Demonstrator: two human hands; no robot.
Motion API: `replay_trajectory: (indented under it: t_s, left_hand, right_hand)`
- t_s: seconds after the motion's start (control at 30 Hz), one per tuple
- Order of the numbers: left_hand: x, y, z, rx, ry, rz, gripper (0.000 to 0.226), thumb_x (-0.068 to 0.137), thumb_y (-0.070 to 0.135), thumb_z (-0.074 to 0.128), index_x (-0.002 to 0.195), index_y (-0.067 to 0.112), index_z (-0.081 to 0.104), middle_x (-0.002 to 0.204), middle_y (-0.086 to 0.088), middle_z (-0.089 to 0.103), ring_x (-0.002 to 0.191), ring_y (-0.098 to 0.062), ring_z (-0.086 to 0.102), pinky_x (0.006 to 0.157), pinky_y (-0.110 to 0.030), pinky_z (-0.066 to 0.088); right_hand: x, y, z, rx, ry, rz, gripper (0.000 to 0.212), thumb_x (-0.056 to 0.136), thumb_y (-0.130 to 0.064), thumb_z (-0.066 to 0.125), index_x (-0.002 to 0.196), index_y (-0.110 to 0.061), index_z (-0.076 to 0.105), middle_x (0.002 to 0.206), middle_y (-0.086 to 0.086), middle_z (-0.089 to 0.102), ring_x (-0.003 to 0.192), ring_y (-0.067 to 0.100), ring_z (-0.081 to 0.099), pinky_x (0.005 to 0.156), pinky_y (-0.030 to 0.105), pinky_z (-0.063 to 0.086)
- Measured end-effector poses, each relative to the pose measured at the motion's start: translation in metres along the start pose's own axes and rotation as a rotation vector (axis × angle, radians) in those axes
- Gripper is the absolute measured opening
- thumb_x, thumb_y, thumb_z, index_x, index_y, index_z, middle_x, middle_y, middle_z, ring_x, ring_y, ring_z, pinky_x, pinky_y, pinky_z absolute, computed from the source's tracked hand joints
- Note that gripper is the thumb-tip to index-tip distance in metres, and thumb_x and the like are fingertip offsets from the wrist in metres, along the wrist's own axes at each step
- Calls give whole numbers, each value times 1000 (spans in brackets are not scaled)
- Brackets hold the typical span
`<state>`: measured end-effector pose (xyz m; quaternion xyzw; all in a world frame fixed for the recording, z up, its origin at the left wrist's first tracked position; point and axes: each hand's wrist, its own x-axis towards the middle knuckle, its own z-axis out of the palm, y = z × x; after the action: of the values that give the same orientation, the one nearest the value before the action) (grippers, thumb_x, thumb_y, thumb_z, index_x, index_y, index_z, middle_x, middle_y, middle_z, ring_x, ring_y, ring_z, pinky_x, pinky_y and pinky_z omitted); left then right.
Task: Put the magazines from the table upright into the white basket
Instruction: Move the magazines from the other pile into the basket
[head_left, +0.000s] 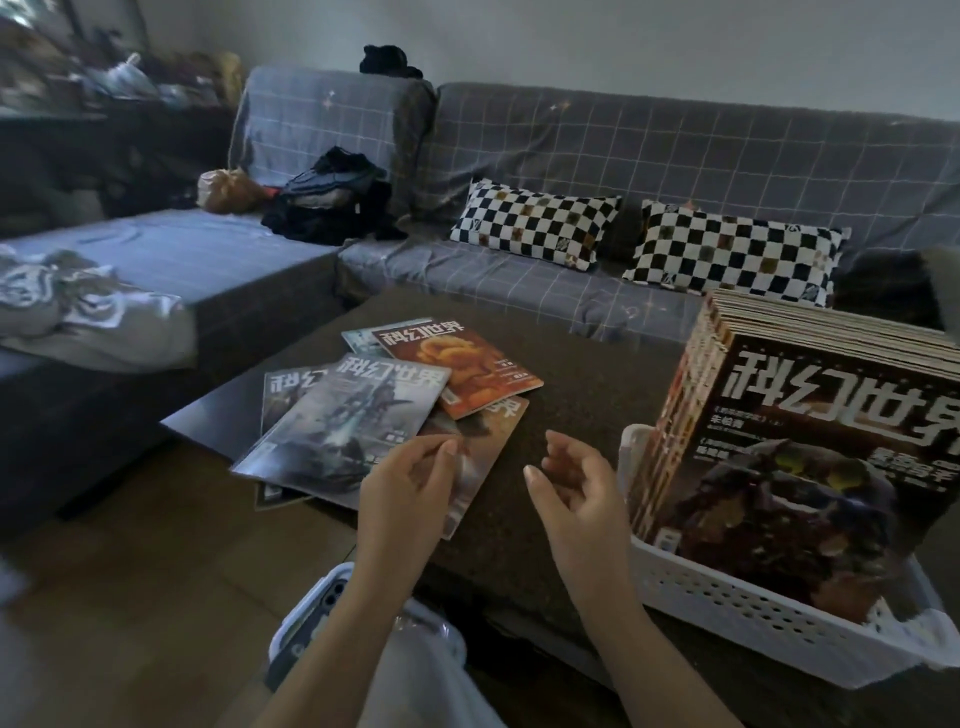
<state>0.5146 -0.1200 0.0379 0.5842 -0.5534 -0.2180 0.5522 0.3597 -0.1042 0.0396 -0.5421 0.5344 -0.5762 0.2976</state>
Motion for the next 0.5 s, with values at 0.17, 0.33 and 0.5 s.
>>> replay_trajectory:
  t_s: [0.17,0.33,0.5]
  left_hand:
    - [25,-45,-22,108,39,-56,14,92,26,61,98,23,73,89,11,69,82,3,62,65,-6,42]
    - [53,-91,-41,250,65,-93,16,93,26,59,102,22,71,98,8,67,89,-5,59,70,-13,39]
    - [95,-130,-55,510,-30,-190,40,94,36,54,127,13,59,133,-9,57,123,-29,48,102,-44,39]
  right_hand:
    - [16,16,49,-21,-99,72,32,84,-20,68,113,-26,58,109,-4,59,95,0,59,69,5,46]
    - [29,39,97,-68,-179,159,32,85,-21,67,115,-26,57,110,-10,58,93,-2,58,70,8,48]
    - [43,59,133,-114,-287,252,46,85,-25,66,128,-16,53,113,-10,56,89,-8,55,69,3,45]
